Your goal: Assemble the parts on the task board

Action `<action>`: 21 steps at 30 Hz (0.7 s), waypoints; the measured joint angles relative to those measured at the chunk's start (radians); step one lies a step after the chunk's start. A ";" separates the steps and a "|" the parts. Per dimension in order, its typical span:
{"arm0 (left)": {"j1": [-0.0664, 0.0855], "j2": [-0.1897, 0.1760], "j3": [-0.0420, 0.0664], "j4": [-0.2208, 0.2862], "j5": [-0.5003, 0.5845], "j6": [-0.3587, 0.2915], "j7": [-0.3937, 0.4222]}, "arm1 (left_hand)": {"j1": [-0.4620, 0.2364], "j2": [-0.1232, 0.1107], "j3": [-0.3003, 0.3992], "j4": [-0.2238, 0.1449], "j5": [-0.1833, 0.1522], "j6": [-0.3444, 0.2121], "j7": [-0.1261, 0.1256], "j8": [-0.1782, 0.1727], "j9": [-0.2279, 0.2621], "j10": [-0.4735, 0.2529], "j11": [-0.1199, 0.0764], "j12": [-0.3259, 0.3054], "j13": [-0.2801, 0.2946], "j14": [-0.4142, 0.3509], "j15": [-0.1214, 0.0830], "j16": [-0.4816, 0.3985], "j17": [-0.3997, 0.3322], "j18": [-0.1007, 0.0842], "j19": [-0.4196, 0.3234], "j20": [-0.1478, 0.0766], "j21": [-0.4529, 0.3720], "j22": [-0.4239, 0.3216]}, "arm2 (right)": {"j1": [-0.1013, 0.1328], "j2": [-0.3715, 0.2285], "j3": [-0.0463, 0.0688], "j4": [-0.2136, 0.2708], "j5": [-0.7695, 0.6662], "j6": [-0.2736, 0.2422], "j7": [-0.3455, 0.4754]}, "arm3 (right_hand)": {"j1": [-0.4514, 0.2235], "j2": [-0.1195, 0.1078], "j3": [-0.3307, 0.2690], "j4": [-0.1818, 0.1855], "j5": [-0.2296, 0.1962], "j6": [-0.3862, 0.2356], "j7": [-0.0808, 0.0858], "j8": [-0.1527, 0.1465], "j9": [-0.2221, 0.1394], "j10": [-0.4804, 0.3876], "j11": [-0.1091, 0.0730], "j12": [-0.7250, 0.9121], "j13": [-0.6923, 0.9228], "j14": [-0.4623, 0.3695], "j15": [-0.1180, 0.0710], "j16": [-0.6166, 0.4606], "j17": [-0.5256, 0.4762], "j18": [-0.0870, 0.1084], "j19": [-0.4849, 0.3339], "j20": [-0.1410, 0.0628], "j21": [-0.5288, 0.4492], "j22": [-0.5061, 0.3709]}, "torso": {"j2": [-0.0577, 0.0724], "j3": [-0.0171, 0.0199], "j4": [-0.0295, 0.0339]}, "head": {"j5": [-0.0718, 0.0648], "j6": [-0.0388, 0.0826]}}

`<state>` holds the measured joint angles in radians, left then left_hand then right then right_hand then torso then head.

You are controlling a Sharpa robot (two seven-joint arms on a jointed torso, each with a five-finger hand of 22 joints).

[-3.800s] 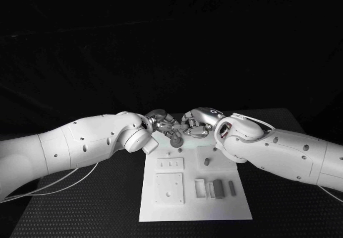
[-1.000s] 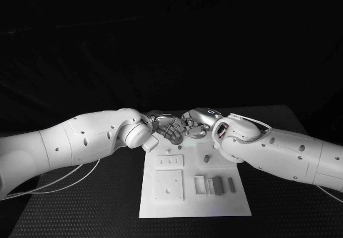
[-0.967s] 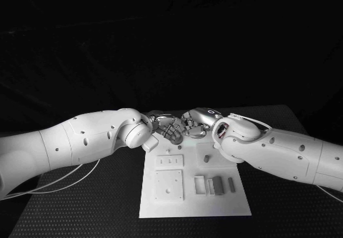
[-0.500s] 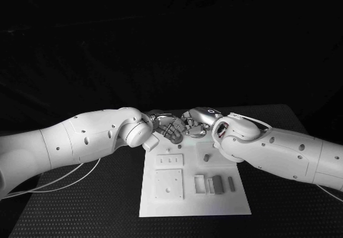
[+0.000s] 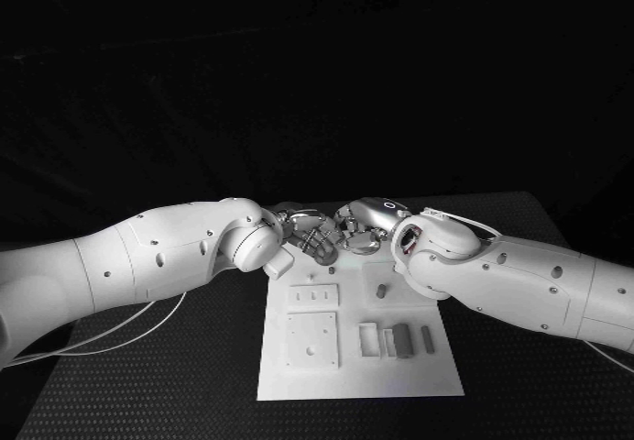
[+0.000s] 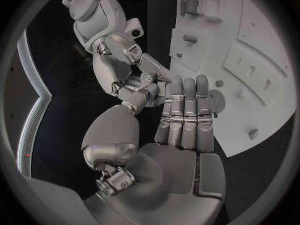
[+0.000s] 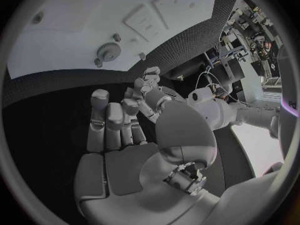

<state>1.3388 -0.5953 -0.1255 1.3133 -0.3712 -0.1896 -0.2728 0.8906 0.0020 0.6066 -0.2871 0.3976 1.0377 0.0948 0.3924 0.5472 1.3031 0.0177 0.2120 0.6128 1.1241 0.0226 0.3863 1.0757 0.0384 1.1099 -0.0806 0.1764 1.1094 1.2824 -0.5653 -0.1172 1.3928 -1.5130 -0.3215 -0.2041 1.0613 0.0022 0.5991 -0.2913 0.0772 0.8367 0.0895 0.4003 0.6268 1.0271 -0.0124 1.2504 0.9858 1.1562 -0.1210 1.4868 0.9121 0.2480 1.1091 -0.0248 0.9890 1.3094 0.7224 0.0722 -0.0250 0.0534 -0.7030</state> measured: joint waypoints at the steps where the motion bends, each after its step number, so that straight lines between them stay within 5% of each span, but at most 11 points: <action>1: 0.000 0.000 0.000 0.000 0.000 -0.002 0.000 | 0.000 0.000 0.005 0.001 0.000 0.001 -0.001 0.002 0.000 0.002 -0.002 0.000 0.000 0.001 -0.001 0.000 0.000 0.001 0.000 0.000 0.000 0.000 | 0.000 0.000 0.000 0.000 0.001 0.000 0.000 | -0.002 -0.002 0.000 0.000 0.000 0.000 0.000 -0.001 0.000 0.000 0.000 -0.004 -0.001 0.000 0.000 0.000 -0.001 0.000 0.000 0.000 0.000 0.000 | 0.000 0.0001 0.0000 | 0.000 0.000; 9: -0.001 0.001 -0.001 -0.003 0.000 -0.015 0.001 | 0.000 0.000 0.019 -0.001 -0.004 0.003 -0.003 0.009 0.002 0.014 -0.004 0.005 0.000 0.007 -0.007 0.008 -0.001 0.003 0.011 -0.004 0.000 0.009 | 0.001 -0.001 0.001 -0.003 0.015 -0.009 0.002 | -0.041 -0.068 0.002 0.030 0.000 0.001 -0.001 -0.037 -0.005 0.000 0.000 -0.025 -0.010 -0.004 -0.003 -0.015 -0.004 0.000 0.000 0.000 -0.011 0.000 | 0.000 -0.0005 0.0001 | 0.001 -0.001; 21: -0.001 -0.001 -0.001 -0.004 -0.001 -0.017 -0.002 | 0.000 0.000 0.019 -0.001 -0.004 0.003 -0.003 0.009 0.002 0.016 -0.005 0.005 0.000 0.010 -0.010 0.011 -0.002 0.000 0.014 -0.007 0.000 0.010 | -0.001 -0.004 0.001 -0.018 0.046 -0.032 0.007 | -0.047 -0.113 0.012 0.079 0.000 0.001 -0.001 -0.083 -0.022 0.000 0.000 -0.055 -0.029 -0.033 0.025 -0.030 -0.005 0.000 -0.010 0.010 -0.032 0.000 | 0.000 -0.0001 0.0002 | 0.002 -0.002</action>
<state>1.3374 -0.5964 -0.1268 1.3094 -0.3718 -0.2068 -0.2747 0.8910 0.0017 0.6256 -0.2884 0.3940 1.0410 0.0916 0.4010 0.5487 1.3192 0.0123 0.2171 0.6129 1.1343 0.0124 0.3969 1.0738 0.0384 1.1243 -0.0877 0.1762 1.1191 1.2819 -0.5695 -0.1159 1.3747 -1.4670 -0.3538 -0.1971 1.0138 -0.1108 0.6114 -0.2122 0.0774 0.8380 0.0882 0.3171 0.6043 1.0271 -0.0124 1.1952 0.9569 1.1235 -0.0959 1.4570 0.9074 0.2480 1.0990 -0.0146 0.9567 1.3094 0.7228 0.0721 -0.0248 0.0552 -0.7054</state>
